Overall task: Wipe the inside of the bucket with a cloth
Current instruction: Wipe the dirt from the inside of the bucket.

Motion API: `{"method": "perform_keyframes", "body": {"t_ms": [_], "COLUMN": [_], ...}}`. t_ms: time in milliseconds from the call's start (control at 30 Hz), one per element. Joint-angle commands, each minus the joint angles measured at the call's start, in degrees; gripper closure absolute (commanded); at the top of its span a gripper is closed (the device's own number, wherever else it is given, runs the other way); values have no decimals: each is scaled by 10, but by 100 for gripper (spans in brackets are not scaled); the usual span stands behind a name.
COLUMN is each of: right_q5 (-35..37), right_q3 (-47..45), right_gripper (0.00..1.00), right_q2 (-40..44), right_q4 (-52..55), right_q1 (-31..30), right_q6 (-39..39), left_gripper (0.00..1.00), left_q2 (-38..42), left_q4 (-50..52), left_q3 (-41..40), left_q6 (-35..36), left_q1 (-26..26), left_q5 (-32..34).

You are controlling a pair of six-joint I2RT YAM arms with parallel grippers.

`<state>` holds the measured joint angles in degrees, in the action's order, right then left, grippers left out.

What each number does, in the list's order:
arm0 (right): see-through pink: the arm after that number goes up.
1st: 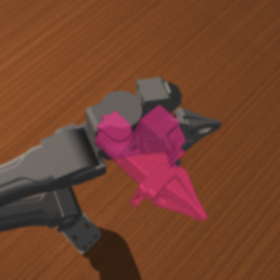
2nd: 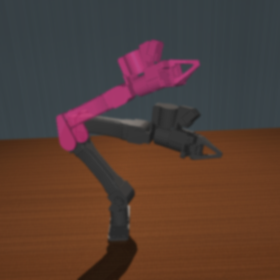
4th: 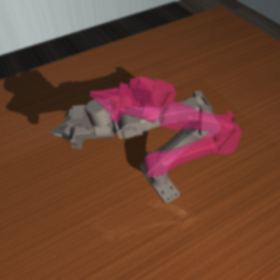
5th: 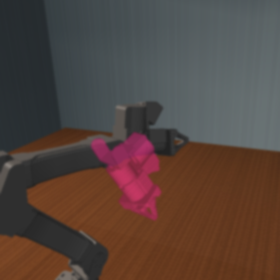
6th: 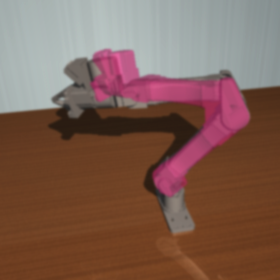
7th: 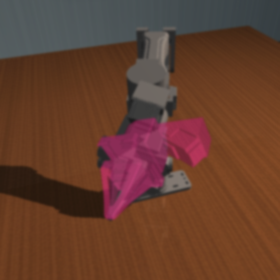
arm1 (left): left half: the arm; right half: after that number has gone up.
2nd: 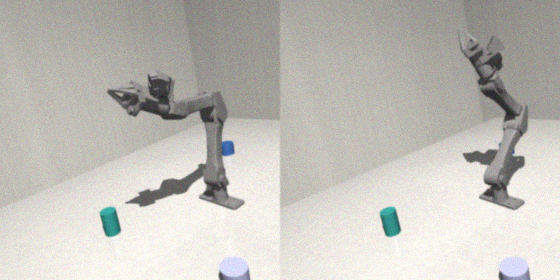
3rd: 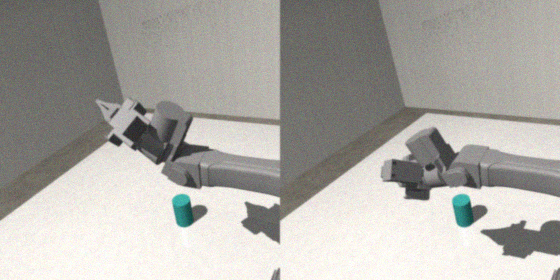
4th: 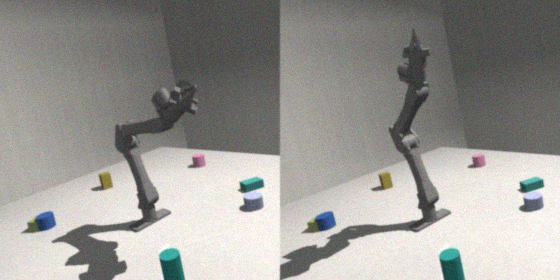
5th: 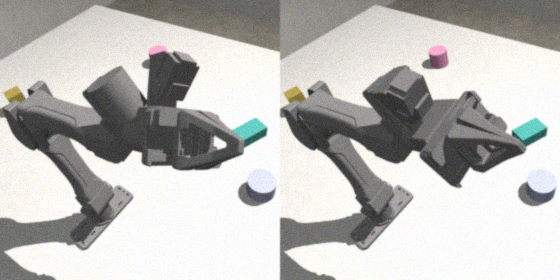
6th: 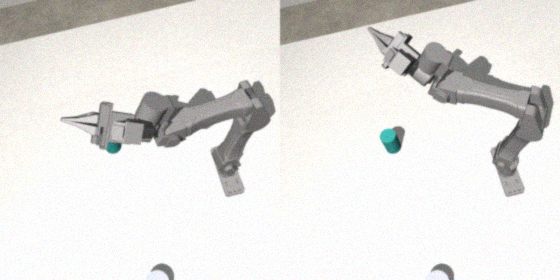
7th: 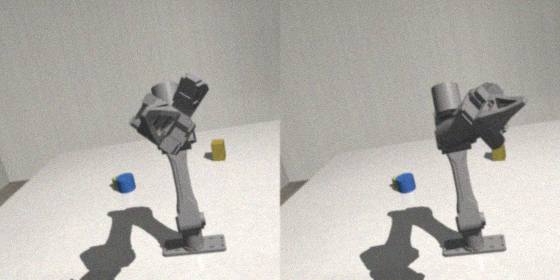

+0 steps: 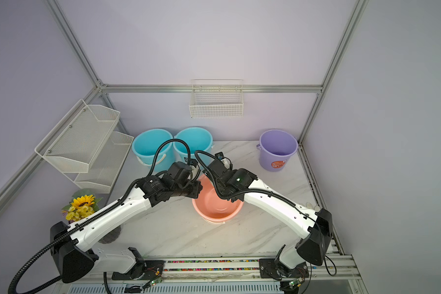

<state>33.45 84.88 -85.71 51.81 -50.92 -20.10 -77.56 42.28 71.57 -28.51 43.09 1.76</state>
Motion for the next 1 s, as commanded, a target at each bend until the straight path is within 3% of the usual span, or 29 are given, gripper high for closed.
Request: {"method": "perform_keyframes", "body": {"t_ms": [0,333,667,800,967], "right_q5": [-21,-252,-472,-542,-636], "right_q3": [-16,-35,-154,-176,-164], "right_gripper": [100,100,100,100,100], "right_q2": [22,11,61,81,83], "right_q4": [-186,-238,-291,-275,-183], "right_q1": [3,4,5,4,6], "right_q6": [28,-145,-358,-379,-325], "left_gripper": [100,100,100,100,100], "left_q2": [27,34,33,31,25], "left_q4": [-1,-19,-30,-30,-26], "left_q3": [8,1,7,8,12], "left_q6": [10,6,4,5,6], "left_q1": [4,5,4,3,1], "left_q5": [-39,-33,-7,-7,-9]}}
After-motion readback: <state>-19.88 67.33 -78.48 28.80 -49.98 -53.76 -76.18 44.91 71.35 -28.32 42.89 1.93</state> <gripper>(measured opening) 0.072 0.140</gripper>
